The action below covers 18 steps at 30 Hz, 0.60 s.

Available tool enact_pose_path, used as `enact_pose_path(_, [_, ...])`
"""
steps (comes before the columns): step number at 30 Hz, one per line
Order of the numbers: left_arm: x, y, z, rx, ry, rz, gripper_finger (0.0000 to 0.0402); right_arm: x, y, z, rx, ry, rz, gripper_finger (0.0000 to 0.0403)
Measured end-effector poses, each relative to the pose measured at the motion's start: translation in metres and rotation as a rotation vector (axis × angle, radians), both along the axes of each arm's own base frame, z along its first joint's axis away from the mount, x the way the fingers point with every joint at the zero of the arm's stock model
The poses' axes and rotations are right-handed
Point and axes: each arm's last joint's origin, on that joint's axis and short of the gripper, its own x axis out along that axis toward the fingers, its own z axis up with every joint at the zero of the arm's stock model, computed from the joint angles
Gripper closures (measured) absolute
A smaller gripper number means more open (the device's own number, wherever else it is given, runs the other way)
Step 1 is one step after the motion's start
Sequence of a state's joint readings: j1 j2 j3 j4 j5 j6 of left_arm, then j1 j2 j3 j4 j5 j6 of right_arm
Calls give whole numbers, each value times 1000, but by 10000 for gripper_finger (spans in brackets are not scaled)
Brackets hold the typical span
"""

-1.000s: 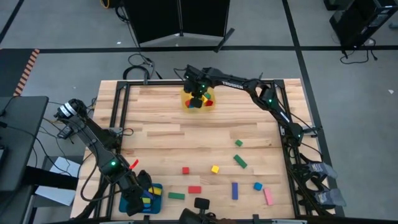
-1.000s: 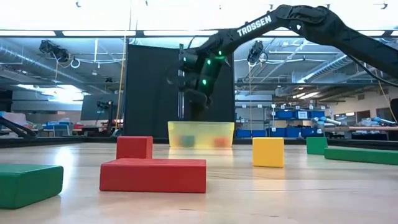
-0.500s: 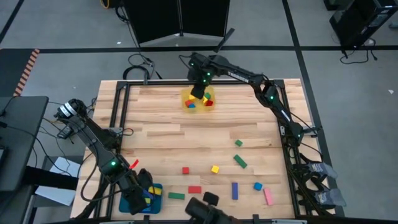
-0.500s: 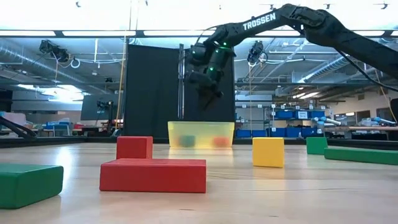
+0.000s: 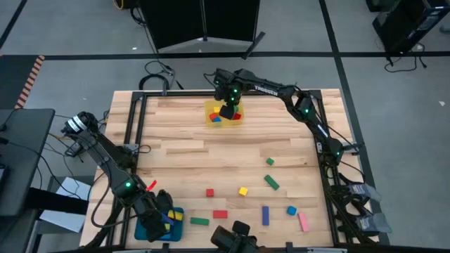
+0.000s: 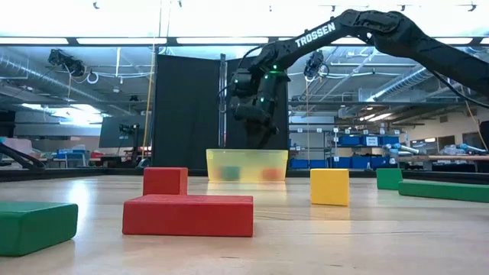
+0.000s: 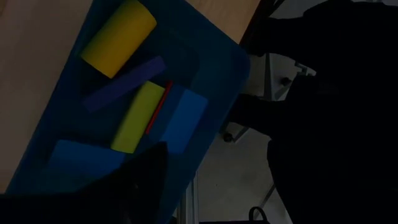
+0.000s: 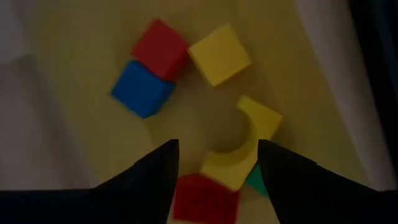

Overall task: Sort blocks by size
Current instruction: Put the yellow arch into the blue bin

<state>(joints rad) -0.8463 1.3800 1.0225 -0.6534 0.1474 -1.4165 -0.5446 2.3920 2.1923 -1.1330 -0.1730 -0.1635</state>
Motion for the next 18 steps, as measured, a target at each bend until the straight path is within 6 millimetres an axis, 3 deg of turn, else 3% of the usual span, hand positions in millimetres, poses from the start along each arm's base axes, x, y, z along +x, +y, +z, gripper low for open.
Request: enact_pose_path(18, [0, 0, 0, -14, 12, 26, 120, 2, -3, -31, -70, 14, -51, 198])
